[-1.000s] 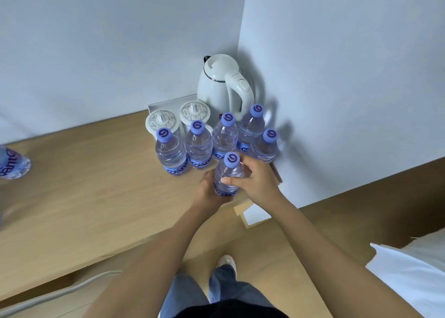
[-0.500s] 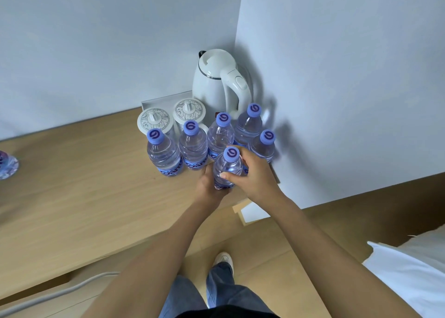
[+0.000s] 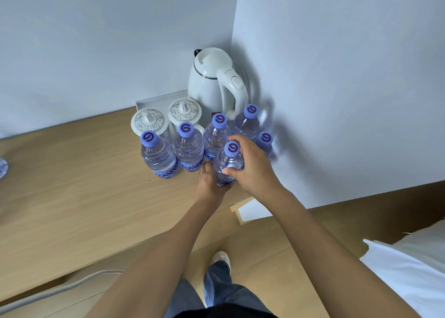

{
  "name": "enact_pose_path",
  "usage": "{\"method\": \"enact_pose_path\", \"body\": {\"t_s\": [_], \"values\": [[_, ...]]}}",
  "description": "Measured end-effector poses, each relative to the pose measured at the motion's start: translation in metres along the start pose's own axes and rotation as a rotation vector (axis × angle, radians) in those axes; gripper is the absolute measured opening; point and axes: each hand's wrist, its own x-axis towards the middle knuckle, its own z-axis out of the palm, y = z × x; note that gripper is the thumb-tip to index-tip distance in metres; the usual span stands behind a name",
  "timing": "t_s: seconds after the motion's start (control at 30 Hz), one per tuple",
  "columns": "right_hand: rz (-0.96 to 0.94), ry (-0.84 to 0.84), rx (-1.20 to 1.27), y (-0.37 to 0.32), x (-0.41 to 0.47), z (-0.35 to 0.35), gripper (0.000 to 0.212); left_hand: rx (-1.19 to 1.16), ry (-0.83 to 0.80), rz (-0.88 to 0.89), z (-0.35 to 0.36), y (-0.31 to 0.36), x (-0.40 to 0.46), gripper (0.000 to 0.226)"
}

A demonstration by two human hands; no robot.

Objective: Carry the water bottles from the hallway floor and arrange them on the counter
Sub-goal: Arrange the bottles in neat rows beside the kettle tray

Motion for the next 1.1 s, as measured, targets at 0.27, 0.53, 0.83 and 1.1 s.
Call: {"method": "enact_pose_path", "body": {"t_s": [0.27, 0.53, 0.83, 1.1], "values": [[0.007, 0.006, -0.019, -0.003, -0.002, -0.004, 0.049, 0.019, -0.001, -0.054, 0.003, 0.001, 0.001, 0.074], [-0.022, -0.017, -0.035, -0.006, -0.003, -0.005, 0.059, 0.036, -0.096, -0.035, -0.011, 0.009, -0.003, 0.087], [-0.248, 0.160, 0.035, -0.062, 0.001, 0.018, 0.055, -0.097, 0.123, -0.126, -0.084, -0.001, -0.039, 0.050], [-0.379, -0.053, 0.138, -0.141, 0.006, 0.098, 0.053, -0.131, 0.446, -0.180, -0.197, -0.023, -0.073, 0.047]]}}
